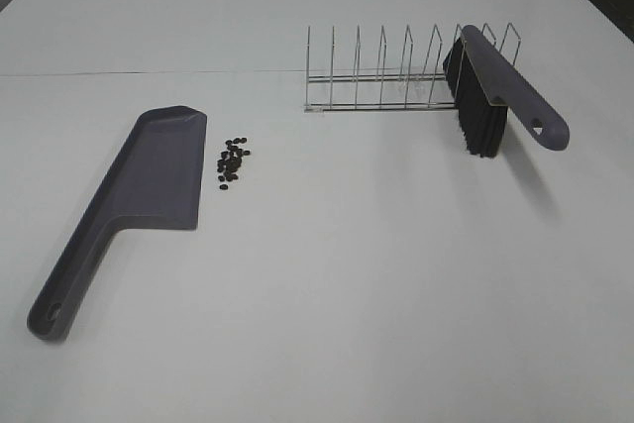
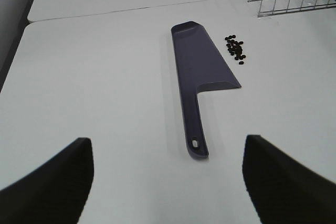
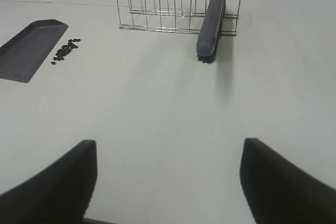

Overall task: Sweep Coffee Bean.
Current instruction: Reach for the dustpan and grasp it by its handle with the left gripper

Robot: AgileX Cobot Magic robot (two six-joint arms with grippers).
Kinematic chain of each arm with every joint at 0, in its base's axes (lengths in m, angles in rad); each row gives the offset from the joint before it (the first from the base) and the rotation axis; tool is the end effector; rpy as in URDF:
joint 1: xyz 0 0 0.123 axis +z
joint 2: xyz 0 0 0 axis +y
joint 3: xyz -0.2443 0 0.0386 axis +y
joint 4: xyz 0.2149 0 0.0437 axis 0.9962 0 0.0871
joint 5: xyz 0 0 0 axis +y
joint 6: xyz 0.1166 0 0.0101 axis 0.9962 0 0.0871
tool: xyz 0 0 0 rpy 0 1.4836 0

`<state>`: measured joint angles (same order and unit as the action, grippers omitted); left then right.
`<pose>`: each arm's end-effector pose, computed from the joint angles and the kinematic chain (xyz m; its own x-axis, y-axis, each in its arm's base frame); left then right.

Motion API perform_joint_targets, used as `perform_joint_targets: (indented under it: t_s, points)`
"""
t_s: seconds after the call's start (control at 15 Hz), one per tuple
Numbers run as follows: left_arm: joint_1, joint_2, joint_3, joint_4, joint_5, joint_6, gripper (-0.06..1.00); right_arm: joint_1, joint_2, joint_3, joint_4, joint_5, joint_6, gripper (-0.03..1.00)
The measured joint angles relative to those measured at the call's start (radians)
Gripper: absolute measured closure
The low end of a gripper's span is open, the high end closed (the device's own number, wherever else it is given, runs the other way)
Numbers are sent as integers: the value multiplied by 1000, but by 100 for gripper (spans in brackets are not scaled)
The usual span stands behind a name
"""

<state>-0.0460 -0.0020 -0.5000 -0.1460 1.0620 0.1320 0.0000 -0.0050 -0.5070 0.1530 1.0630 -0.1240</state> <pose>0.0258 -0.0161 0.2504 -0.4404 0.0803 -0.8942 0.1858 0.9826 -0.0033 0.0254 0.0156 0.2523 -0.4365 -0.0487 -0.8984 -0.1410 0.9899 0.0148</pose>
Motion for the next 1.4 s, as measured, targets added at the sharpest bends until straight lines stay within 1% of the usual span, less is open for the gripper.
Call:
perform_joint_targets:
  t_s: [1.4]
  points:
    - [0, 0, 0, 0, 0, 0, 23, 0, 0, 0, 0, 0, 0, 33]
